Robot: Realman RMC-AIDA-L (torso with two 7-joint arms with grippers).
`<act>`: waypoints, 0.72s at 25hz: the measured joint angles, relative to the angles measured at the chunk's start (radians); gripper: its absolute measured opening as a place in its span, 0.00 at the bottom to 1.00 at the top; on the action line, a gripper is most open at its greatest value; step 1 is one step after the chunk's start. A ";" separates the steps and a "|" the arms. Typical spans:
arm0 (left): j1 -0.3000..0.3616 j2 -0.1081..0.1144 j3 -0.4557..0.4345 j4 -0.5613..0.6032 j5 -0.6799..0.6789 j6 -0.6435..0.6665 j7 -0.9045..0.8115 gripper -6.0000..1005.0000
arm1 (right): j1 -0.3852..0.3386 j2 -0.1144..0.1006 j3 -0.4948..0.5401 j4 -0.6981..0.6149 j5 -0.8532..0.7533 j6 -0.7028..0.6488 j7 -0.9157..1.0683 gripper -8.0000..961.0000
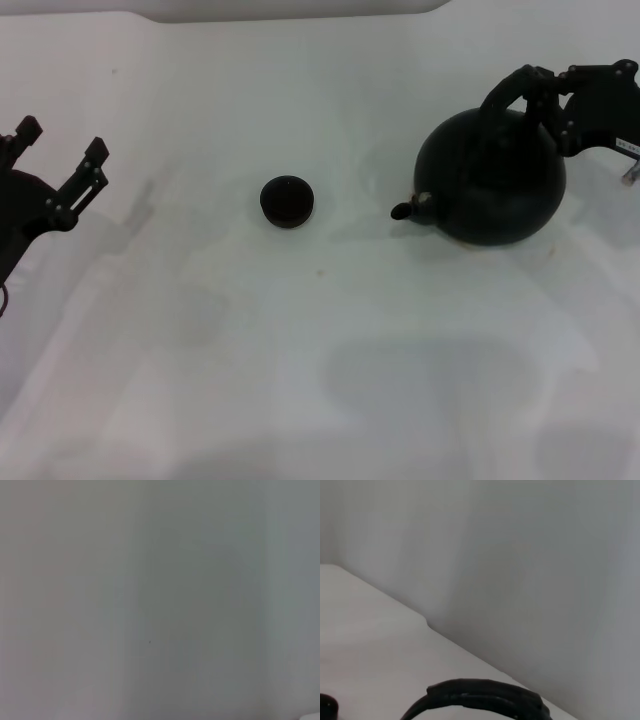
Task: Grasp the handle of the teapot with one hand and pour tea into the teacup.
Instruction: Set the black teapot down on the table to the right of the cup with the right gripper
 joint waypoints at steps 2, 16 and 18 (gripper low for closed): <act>0.000 0.000 0.000 0.000 0.000 0.000 0.000 0.81 | 0.004 0.000 0.005 -0.008 0.004 0.001 -0.003 0.13; 0.000 0.002 0.000 0.000 -0.005 0.001 -0.001 0.81 | 0.012 -0.004 0.013 -0.013 0.013 0.010 0.002 0.23; -0.001 0.002 0.000 0.000 -0.005 0.001 -0.001 0.81 | 0.012 -0.005 0.013 -0.015 0.013 0.015 0.003 0.25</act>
